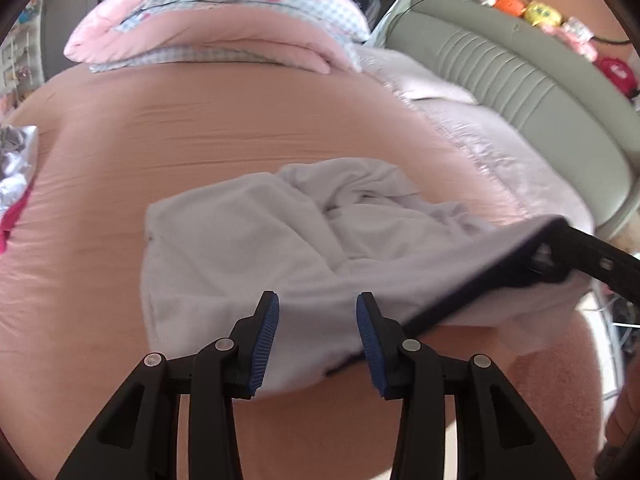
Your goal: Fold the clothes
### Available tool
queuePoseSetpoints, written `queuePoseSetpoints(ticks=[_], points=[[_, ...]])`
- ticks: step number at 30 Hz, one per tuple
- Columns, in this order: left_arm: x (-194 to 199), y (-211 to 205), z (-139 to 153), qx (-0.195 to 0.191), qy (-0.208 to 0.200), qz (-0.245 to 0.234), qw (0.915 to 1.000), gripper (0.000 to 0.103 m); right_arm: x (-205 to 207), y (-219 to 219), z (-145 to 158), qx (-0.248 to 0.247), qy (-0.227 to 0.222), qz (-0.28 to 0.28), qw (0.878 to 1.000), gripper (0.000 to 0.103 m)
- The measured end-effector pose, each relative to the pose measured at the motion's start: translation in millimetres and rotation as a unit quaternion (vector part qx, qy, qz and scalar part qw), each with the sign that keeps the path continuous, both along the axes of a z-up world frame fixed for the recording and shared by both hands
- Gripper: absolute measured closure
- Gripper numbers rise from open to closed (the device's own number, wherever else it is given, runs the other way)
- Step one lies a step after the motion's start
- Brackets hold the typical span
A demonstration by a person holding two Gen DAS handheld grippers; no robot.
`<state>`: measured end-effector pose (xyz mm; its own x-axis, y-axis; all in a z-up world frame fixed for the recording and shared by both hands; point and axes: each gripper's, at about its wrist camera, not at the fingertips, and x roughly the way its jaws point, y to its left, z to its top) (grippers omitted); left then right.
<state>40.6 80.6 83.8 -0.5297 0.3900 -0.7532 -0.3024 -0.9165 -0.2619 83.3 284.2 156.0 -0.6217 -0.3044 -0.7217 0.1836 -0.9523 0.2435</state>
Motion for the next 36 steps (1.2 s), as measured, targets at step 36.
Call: queuePoseSetpoints(ticks=[36], points=[[-17, -25, -13, -0.031, -0.012, 0.086, 0.9957, 0.095, -9, -100, -120, 0.160, -0.130, 0.180, 0.962, 0.078]])
